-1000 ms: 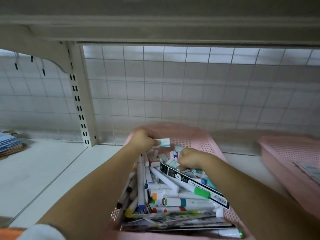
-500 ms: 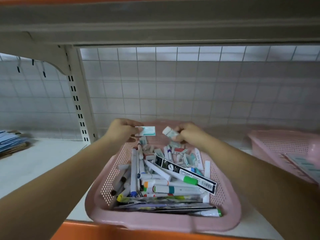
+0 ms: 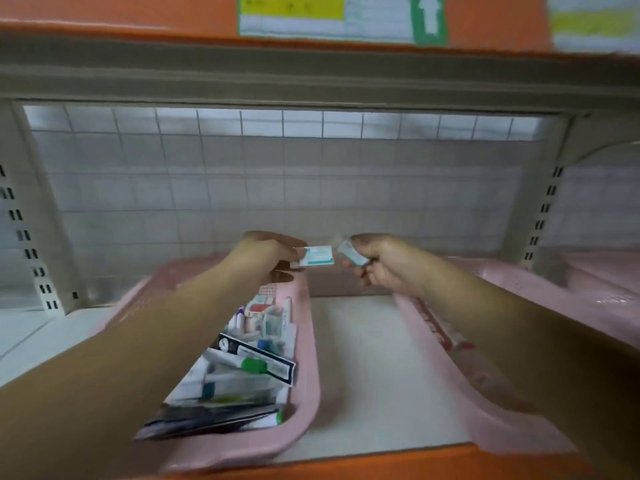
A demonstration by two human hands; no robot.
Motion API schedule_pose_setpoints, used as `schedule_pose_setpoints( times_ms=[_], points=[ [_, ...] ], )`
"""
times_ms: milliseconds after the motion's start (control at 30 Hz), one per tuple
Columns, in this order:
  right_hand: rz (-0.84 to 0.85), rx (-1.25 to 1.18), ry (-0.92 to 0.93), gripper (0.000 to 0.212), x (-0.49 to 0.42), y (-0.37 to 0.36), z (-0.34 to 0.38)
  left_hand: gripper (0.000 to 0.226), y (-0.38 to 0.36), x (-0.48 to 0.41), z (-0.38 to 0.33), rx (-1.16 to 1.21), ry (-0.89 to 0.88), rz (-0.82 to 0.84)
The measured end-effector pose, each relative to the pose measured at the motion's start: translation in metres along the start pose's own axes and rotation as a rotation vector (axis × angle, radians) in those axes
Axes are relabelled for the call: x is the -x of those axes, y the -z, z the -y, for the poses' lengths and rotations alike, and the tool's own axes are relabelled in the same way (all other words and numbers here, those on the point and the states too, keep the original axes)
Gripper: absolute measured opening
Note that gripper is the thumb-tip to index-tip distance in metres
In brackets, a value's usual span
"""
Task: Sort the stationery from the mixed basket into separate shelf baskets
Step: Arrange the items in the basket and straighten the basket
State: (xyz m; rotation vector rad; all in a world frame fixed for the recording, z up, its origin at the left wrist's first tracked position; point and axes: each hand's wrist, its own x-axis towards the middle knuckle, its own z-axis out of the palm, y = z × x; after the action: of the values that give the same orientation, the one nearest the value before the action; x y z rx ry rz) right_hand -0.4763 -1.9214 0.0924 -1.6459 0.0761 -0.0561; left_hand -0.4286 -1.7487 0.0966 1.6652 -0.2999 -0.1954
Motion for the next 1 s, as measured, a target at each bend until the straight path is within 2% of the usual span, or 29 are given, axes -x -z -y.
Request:
schedule_pose_setpoints(
  times_ms=[67,167,400,533,767,1000],
  points=[
    [-0.050,0.181,0.086,0.018,0.014,0.031,-0.001,0.016,-0.028,0.002,-0.006,0.013,-0.011,0.047],
    [-0.087,0.612,0.213,0.028,0.035,0.076,-0.002,0.015,-0.067,0.005,-0.006,0.002,-0.014,0.107],
    [-0.128,1.009,0.284,0.037,0.064,0.156,-0.015,0.013,-0.142,0.000,-0.002,-0.028,0.015,0.147],
    [-0.017,1.319,0.290,0.032,0.072,0.191,-0.026,0.015,-0.182,-0.002,0.001,-0.076,-0.028,0.095],
    [0.250,1.466,0.259,0.030,0.085,0.229,-0.059,0.009,-0.231,-0.002,0.016,-0.171,-0.030,0.070],
    [0.436,1.500,0.180,0.033,0.081,0.228,-0.077,0.013,-0.230,-0.005,0.019,-0.155,0.022,0.014]
  ],
)
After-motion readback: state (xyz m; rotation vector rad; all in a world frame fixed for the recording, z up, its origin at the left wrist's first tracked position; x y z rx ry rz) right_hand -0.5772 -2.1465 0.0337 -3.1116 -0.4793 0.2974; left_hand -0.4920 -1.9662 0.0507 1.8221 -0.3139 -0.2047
